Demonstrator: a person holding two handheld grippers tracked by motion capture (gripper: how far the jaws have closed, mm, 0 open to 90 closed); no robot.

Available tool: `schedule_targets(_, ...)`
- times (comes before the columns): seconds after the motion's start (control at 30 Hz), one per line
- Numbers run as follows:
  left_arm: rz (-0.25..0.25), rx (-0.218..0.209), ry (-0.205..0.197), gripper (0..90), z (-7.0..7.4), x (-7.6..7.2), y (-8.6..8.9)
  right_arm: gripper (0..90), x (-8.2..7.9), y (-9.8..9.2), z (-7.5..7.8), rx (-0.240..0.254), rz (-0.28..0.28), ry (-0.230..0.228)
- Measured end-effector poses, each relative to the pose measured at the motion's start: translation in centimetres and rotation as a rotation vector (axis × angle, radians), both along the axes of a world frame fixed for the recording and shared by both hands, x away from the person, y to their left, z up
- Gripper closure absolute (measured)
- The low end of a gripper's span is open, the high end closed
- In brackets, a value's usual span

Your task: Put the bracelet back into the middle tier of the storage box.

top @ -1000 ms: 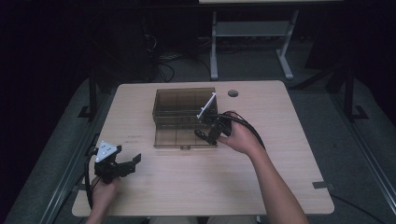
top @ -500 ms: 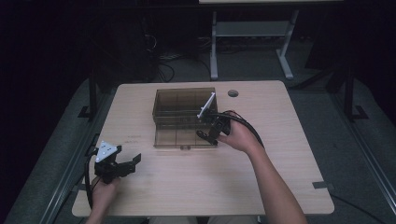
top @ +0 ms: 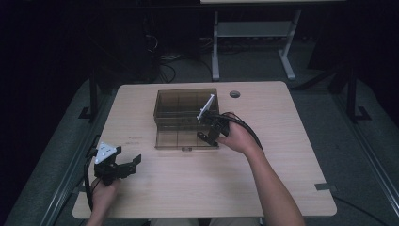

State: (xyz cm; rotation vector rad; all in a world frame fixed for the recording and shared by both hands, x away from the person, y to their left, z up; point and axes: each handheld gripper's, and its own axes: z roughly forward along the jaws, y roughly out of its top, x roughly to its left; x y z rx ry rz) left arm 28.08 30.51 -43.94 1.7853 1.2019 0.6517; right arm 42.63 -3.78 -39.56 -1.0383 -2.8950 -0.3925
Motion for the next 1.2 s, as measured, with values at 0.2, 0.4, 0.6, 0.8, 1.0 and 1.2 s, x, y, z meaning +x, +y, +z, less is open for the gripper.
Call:
schedule_targets(0.2, -0.004, -0.001, 0.003, 13.1, 0.0, 0.0, 0.0, 79.4, 0.1, 0.4, -0.2, 0.0, 0.002, -0.006)
schedule_targets(0.4, 0.001, -0.004, 0.003, 13.1, 0.0, 0.0, 0.0, 79.4, 0.1, 0.5, -0.4, -0.011, -0.005, -0.013)
schedule_targets(0.6, -0.005, 0.0, 0.004, 13.1, 0.0, 0.0, -0.1, 79.2, 0.3, 0.6, -0.6, -0.019, -0.01, -0.023)
schedule_targets(0.8, -0.007, 0.001, 0.005, 13.1, 0.0, 0.0, -0.1, 78.9, 0.3, 0.5, -0.9, -0.024, -0.006, -0.03)
schedule_targets(1.0, -0.009, 0.003, 0.006, 13.1, 0.0, 0.1, -0.1, 76.7, 0.3, 0.4, -1.1, -0.014, -0.003, -0.036)
schedule_targets(1.2, -0.004, -0.005, 0.006, 13.1, 0.0, 0.2, -0.2, 72.0, 0.3, 0.2, -0.8, 0.007, 0.0, -0.047)
